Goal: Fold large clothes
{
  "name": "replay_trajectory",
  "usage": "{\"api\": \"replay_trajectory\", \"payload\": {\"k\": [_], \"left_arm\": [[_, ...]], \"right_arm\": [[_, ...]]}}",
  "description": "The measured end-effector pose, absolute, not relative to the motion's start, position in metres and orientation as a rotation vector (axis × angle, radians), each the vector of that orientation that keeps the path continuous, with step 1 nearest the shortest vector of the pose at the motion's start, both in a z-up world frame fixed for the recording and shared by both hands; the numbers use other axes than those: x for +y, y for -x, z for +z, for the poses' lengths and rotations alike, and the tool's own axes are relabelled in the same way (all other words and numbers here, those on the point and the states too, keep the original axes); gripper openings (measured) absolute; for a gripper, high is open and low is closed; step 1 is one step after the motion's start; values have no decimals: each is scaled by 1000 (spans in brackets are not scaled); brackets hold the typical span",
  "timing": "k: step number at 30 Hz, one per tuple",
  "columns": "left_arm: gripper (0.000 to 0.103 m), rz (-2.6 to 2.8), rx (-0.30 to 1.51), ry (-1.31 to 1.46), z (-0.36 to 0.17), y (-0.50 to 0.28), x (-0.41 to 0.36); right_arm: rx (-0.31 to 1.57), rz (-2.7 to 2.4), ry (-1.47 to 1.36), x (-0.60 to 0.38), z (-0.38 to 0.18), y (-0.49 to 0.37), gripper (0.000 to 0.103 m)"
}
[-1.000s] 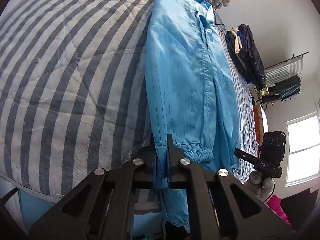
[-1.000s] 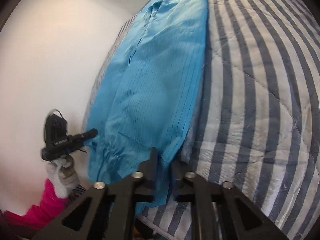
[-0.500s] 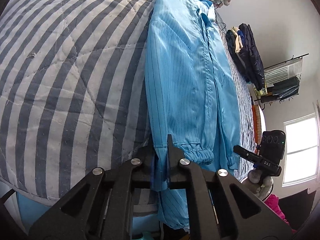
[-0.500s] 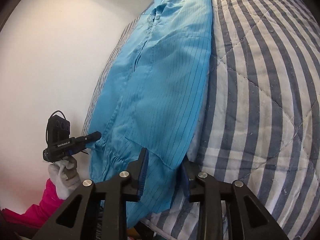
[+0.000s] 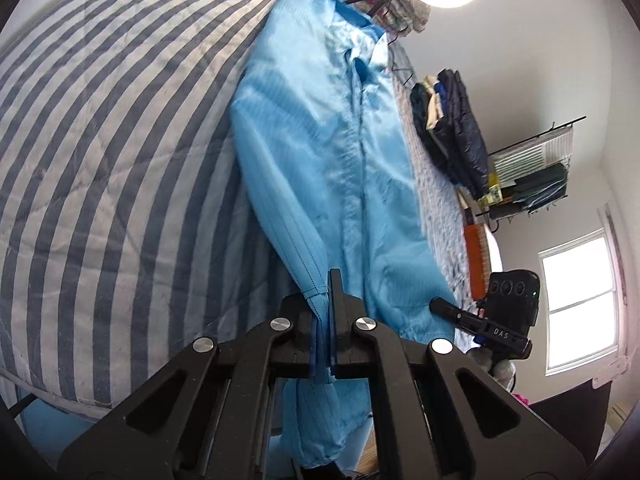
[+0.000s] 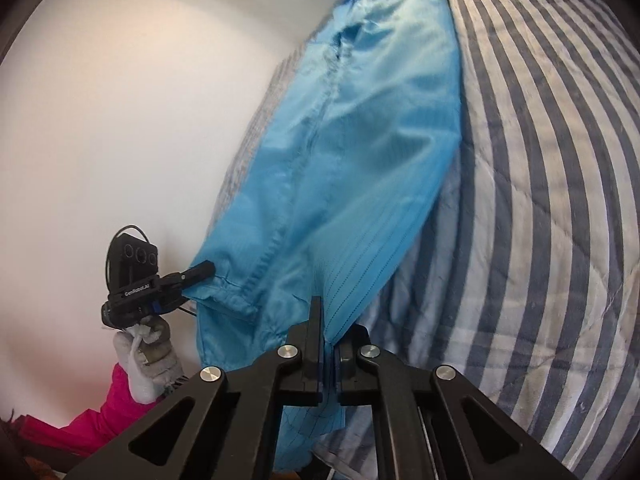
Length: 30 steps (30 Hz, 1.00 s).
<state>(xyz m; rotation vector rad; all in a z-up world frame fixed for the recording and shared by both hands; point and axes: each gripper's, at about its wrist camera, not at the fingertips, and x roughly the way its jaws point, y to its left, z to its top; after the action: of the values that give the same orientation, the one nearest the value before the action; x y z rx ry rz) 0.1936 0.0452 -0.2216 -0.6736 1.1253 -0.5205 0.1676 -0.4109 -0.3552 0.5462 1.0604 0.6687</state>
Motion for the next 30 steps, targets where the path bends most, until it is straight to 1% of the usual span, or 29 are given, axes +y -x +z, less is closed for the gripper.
{"api": "replay_trajectory", "payload": {"k": [5,9,14,22,30], "left_arm": [[1,-547,1059,727,-196,-216,39],[1,-561,1000,694,-171,-239,29],[1,-543,952,712,-161,-275,22],[1,-445,937,674,-179,-326,8],[1,-339,980,692,-214,-353,12]], "right_arm": [[984,680,-578,-419,-334,-182,0],[925,674,-593,-425,-318,-199,0],[884,632,-602,-426,-302,-237,0],[911,528,-542,-411,-309,-291,0],[961,468,-592,-420,-333,-318,0]]}}
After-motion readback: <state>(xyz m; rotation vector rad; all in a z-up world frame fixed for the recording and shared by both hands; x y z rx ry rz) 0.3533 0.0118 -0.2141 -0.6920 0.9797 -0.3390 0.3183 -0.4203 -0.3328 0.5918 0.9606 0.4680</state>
